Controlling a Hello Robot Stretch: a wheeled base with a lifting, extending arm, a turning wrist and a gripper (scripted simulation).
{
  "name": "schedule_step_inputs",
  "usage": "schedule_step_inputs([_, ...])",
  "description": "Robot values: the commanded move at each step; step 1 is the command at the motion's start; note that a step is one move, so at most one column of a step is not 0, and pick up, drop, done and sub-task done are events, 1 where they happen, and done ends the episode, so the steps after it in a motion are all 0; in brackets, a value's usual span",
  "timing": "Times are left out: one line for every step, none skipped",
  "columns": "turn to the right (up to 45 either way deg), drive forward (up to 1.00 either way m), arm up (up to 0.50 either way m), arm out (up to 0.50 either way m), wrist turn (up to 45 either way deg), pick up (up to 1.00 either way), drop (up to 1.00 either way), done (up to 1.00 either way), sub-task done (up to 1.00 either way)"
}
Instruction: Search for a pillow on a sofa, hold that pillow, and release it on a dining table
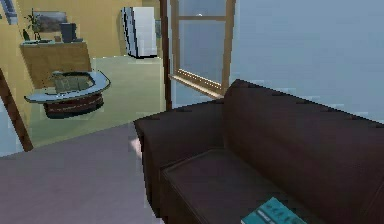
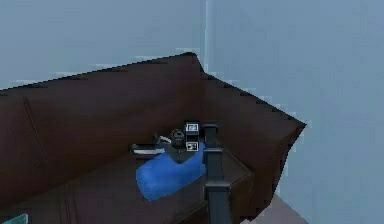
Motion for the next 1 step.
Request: schedule_step_inputs([0.0, 0.0, -0.3, 0.0, 0.0, 0.0, 0.0, 0.0, 0.0])
